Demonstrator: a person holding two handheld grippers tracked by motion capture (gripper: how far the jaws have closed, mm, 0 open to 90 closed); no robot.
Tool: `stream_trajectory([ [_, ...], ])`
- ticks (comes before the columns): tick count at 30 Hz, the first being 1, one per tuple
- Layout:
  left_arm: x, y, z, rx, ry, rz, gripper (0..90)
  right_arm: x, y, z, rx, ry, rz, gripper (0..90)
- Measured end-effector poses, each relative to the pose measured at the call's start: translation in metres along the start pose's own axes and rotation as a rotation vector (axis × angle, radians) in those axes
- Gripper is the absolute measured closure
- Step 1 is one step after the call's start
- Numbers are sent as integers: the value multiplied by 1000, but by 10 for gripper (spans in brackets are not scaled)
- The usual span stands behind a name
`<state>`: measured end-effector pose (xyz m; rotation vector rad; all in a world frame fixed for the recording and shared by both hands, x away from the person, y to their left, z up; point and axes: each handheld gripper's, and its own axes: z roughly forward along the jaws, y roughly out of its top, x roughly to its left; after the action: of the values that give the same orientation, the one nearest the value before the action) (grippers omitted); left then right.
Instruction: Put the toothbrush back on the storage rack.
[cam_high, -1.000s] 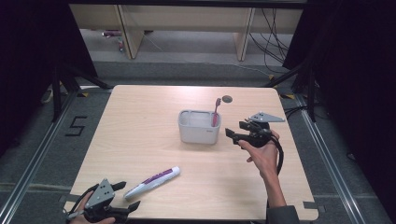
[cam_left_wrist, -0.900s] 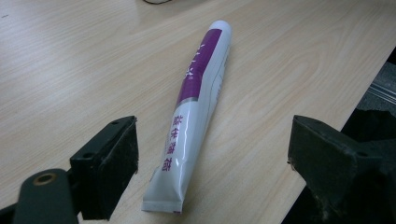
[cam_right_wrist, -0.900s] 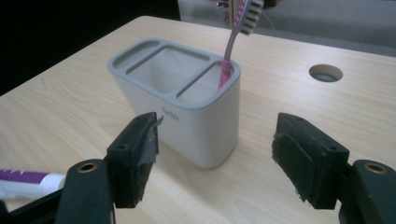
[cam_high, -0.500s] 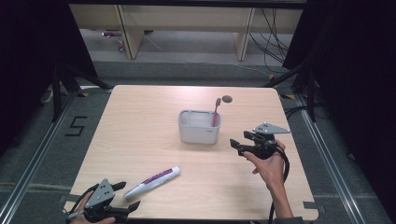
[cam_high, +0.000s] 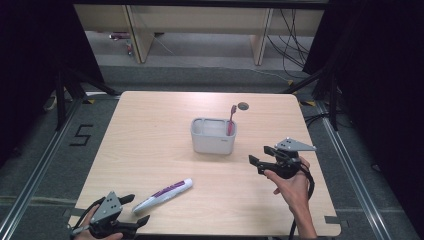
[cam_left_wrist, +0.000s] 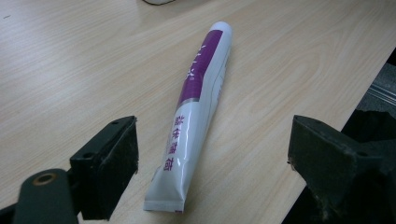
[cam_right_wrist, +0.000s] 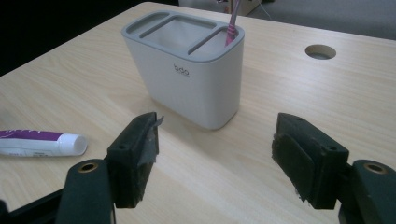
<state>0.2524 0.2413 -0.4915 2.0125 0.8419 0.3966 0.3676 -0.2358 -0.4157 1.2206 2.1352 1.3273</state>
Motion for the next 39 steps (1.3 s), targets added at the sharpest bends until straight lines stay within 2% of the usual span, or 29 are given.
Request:
stream_trajectory([
  [1, -1, 0, -1, 0, 2, -6, 154, 1, -3, -3, 9, -9, -30, 307],
  [2, -1, 0, -1, 0, 2, -6, 154, 1, -3, -3, 9, -9, -30, 307],
  [3, 0, 0, 0, -6, -3, -6, 154, 4, -5, -3, 10, 3, 1, 305],
  [4, 0, 0, 0, -7, 0, -7, 154, 4, -7, -4, 13, 3, -19, 302],
  [6, 0, 0, 0, -8, 1, -8, 154, 7, -11, -7, 22, 6, -2, 300],
  [8, -1, 0, 0, -11, -2, -7, 154, 8, -15, -8, 13, -4, -24, 301],
  [9, -1, 0, 0, -6, -1, -6, 154, 9, -17, -9, 28, 9, -21, 301],
  [10, -1, 0, 0, -6, -2, -6, 154, 14, -22, -8, 37, 29, 10, 301],
  [14, -1, 0, 0, -15, -1, -6, 154, 16, -28, -7, 56, 26, -2, 303],
  [16, 0, 0, -1, -16, 0, -4, 154, 16, -31, -6, 55, 24, -35, 304],
  [17, -1, 0, 0, -19, 0, -5, 154, 18, -33, -6, 67, 39, -6, 305],
  [18, -1, 0, 0, -19, 0, -5, 154, 18, -34, -6, 71, 34, -31, 305],
  [22, -1, 0, -1, -14, 3, 2, 154, 21, -42, -4, 65, 45, -18, 311],
  [23, -2, 0, 0, -23, -1, -7, 154, 20, -42, -6, 81, 37, -39, 313],
  [24, -2, 0, 0, -24, -1, -7, 155, 21, -45, -5, 83, 49, -26, 313],
  [26, -2, 1, -1, -18, 3, -5, 158, 20, -48, -5, 84, 45, -35, 313],
  [27, -2, 1, -2, -11, 7, 3, 164, 22, -52, -7, 92, 45, 14, 314],
  [28, -2, 1, -2, -11, 7, 3, 164, 20, -53, -8, 91, 35, -15, 314],
  [30, -3, 1, -1, -17, 2, -2, 164, 19, -55, -9, 94, 51, -12, 314],
  [31, -3, 1, -1, -16, 2, -2, 164, 20, -56, -11, 90, 33, -10, 314],
  [32, -2, 1, 0, -22, -1, -4, 164, 22, -58, -12, 100, 44, 33, 314],
  [33, -3, 1, -1, -9, 5, -5, 164, 20, -61, -14, 92, 31, -3, 314],
  [36, -3, 1, -1, -13, -2, -4, 164, 21, -65, -15, 93, 44, 10, 314],
  [37, -3, 1, -1, -12, -3, -2, 164, 21, -67, -17, 90, 29, 3, 315],
  [38, -3, 2, -1, -12, -4, -3, 164, 22, -71, -18, 94, 34, 3, 314],
  [39, -3, 2, -1, -12, -4, -5, 164, 22, -73, -17, 97, 65, 6, 314],
])
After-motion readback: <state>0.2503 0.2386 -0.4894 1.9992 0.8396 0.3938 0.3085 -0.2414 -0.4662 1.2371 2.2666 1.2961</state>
